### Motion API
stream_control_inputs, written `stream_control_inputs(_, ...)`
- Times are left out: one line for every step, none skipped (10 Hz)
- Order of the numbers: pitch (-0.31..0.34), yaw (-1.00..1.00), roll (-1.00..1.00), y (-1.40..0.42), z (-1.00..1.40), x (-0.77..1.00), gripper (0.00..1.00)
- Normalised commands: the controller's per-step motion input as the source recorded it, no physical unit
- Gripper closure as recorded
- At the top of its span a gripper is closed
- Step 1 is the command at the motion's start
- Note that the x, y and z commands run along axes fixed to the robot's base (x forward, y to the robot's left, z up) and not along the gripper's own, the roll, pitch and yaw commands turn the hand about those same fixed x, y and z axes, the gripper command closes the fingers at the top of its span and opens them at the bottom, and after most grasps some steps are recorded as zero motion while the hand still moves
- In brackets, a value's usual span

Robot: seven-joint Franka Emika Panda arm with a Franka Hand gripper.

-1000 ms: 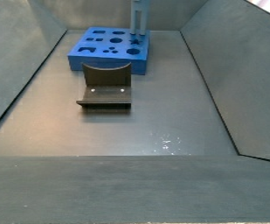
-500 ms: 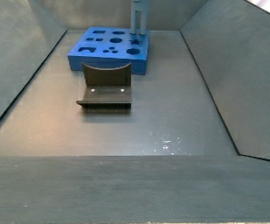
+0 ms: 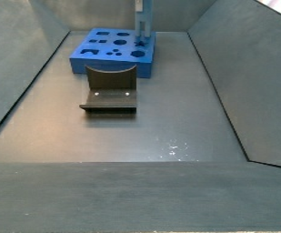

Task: Pick up the square-circle object. Move up. Rotate the square-circle object. Place the square-circle object on the fixture. Regrasp the square-circle object. Move to above the board. Insert the square-circle object.
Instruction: Insert the square-circle object.

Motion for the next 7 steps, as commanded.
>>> stream_control_inputs(0.000,-0.12,0.09,0.00,-0.57,0.07,1.00)
stream_control_inputs(0.000,-0.14,0.05,0.00,-0.47,0.03,1.00)
stream_control_inputs(0.000,-0.15,0.03,0.00,-0.42,0.01,1.00)
stream_control_inputs(-0.011,-0.11,0.00,0.00,-0.36,0.05,1.00)
stream_control_inputs(-0.077,-0.05,0.00,0.14,-0.17,0.00,1.00)
stream_control_inputs(-0.041,0.00,0.00,0.00,-0.03,0.00,1.00)
stream_control_inputs(0.000,0.00,0.00,0.00,0.00,0.00,1.00)
